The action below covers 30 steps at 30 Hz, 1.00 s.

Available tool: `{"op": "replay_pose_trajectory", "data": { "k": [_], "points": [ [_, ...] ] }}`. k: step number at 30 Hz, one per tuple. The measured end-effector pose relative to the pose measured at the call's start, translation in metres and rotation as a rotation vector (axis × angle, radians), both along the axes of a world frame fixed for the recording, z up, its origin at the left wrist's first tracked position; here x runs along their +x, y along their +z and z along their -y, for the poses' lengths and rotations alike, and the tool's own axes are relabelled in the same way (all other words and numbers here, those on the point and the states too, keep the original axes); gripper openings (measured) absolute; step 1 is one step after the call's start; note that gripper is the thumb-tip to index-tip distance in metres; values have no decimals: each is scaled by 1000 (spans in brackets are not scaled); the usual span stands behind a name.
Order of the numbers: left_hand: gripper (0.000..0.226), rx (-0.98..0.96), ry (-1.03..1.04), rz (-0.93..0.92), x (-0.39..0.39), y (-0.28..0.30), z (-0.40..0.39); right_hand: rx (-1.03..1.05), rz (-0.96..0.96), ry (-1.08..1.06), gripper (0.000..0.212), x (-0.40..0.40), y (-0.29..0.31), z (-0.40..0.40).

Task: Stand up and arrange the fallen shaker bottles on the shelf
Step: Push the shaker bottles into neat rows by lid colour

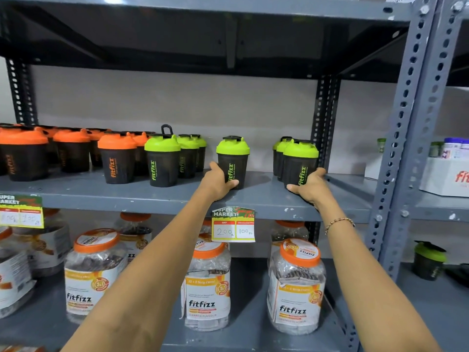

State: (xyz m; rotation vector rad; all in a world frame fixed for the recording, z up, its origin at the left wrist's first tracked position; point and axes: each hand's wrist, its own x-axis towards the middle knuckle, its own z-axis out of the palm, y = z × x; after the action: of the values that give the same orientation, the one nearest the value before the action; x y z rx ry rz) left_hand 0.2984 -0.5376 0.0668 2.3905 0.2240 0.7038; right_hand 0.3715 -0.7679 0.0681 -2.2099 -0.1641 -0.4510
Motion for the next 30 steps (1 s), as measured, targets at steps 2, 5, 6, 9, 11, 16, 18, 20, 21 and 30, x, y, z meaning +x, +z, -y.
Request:
{"op": "replay_pose_trajectory", "data": {
  "k": [2,5,6,9,11,16,18,20,21,30],
  "points": [
    [64,-7,0,13,0,-1,0,-7,-3,-10,87,-2,0,0],
    [63,-21,-6,17,0,-1,-1,-16,-11,-17,89,-4,1,-1],
    [63,-24,-8,17,0,-1,-2,-21,-14,-18,89,-5,1,-1],
    [64,-16,-10,18,1,-1,-2,-44,-7,-15,90,-6,1,-1],
    [64,-14,-10,16,2,-1,-2,-48,-12,-20,90,-9,1,-2],
    [64,-9,-8,-2,3,-1,-2,-53,-16,-35,92,-13,3,-2],
    [63,-12,-9,-5,2,-1,-2,-52,-21,-37,91,-14,3,-3],
    [63,-7,-11,-9,2,0,-3,-51,-22,-39,89,-15,3,-4],
    [63,-7,-13,-14,2,0,-3,-48,-24,-41,87,-16,4,-4],
    [63,-47,-28,-28,1,0,-2,3,112,-213,75,-42,-5,-8]
  ]
}}
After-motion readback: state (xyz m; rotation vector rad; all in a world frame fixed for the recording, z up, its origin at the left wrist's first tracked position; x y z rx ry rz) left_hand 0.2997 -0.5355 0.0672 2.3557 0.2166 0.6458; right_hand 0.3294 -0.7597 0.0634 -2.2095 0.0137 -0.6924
